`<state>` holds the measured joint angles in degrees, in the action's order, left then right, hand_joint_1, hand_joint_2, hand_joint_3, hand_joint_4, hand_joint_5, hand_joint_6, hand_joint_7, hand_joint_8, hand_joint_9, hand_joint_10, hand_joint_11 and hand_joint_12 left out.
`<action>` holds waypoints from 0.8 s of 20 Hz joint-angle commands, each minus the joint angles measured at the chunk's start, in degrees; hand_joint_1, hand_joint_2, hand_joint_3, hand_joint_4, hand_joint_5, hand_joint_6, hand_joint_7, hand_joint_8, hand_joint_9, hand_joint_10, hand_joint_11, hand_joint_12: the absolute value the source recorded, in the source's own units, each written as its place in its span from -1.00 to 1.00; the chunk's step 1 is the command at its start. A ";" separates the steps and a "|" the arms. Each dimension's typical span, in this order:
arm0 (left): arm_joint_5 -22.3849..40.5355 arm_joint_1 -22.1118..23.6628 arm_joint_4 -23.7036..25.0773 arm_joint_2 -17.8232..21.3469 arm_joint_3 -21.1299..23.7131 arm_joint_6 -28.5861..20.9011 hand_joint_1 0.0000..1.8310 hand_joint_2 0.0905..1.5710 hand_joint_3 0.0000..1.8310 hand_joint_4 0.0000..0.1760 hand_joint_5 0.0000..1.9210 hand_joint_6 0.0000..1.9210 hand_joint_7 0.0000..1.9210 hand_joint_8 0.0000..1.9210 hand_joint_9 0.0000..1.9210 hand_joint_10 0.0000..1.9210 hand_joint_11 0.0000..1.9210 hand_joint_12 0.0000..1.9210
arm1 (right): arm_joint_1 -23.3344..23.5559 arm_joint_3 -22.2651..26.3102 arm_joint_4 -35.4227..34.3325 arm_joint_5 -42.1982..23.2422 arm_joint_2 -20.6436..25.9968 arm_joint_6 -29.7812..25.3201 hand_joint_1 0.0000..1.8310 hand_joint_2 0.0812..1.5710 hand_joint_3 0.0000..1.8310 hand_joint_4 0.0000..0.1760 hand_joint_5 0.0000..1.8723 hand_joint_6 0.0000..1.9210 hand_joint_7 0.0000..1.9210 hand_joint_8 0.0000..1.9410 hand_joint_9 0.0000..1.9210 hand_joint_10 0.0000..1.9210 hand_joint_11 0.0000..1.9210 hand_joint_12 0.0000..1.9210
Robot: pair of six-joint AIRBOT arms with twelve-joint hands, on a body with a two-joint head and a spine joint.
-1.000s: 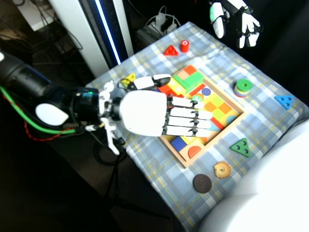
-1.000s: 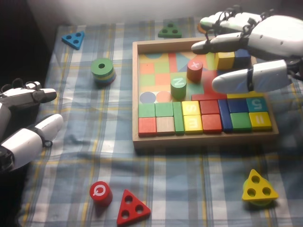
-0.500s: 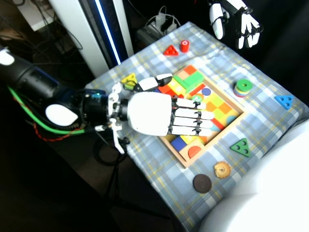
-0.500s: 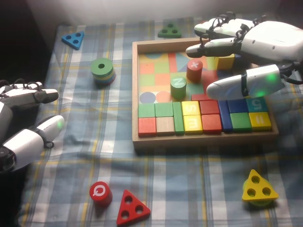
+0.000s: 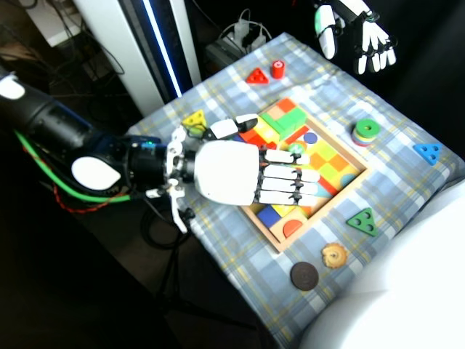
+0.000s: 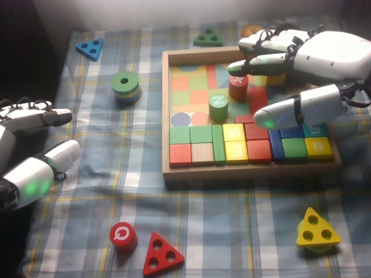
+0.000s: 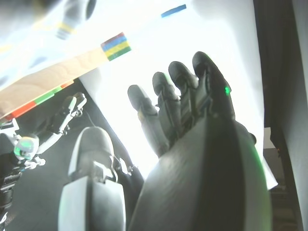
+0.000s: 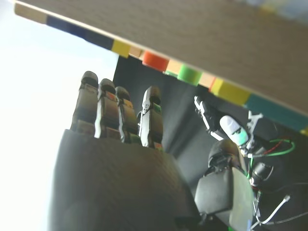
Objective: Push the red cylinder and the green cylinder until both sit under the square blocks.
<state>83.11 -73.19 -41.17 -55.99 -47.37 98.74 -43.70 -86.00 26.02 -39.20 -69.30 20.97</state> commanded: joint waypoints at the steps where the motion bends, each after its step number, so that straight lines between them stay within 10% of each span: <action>1: 6.42 0.55 1.92 -0.21 -0.28 -0.44 -0.30 0.48 -1.00 -0.72 -0.28 -1.00 -0.49 -1.00 -0.82 -0.58 -1.00 -0.62 | 0.97 -0.35 -2.11 -5.30 -0.16 -0.42 -1.00 0.16 -1.00 0.33 -0.71 -0.98 -1.00 -1.00 -1.00 -1.00 -1.00 -1.00; 5: 6.19 0.55 1.91 -0.23 -0.26 -0.44 -0.34 0.48 -1.00 -0.77 -0.26 -0.99 -0.48 -1.00 -0.82 -0.52 -1.00 -0.36 | 0.97 -0.92 -1.61 -4.36 -0.48 -0.42 -1.00 0.09 -1.00 -0.10 -0.70 -0.99 -1.00 -1.00 -1.00 -1.00 -1.00 -1.00; 8: 6.12 0.54 1.91 -0.22 -0.25 -0.44 -0.35 0.48 -1.00 -0.70 -0.25 -1.00 -0.48 -1.00 -0.83 -0.52 -1.00 -0.44 | 0.97 -0.92 -0.48 -3.44 -0.42 -0.82 -1.00 0.11 -1.00 -0.97 -0.69 -0.99 -1.00 -1.00 -1.00 -1.00 -1.00 -1.00; 13: 5.79 0.53 1.89 -0.22 -0.19 -0.44 -0.37 0.48 -1.00 -0.68 -0.26 -1.00 -0.50 -1.00 -0.82 -0.52 -1.00 -0.43 | 0.97 -0.23 4.01 -2.33 0.28 -5.79 -1.00 0.16 -0.99 -0.88 -0.69 -0.99 -1.00 -1.00 -1.00 -1.00 -1.00 -1.00; 16: 5.69 0.52 1.88 -0.19 -0.13 -0.43 -0.42 0.50 -1.00 -0.57 -0.29 -1.00 -0.51 -1.00 -0.84 -0.50 -1.00 -0.42 | 0.97 2.09 4.84 -1.59 2.89 -5.79 -1.00 0.06 -1.00 -0.22 -0.71 -1.00 -1.00 -1.00 -1.00 -1.00 -1.00 -1.00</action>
<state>81.97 -73.19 -41.19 -56.10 -47.37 98.74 -43.68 -83.50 33.04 -36.42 -66.28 15.42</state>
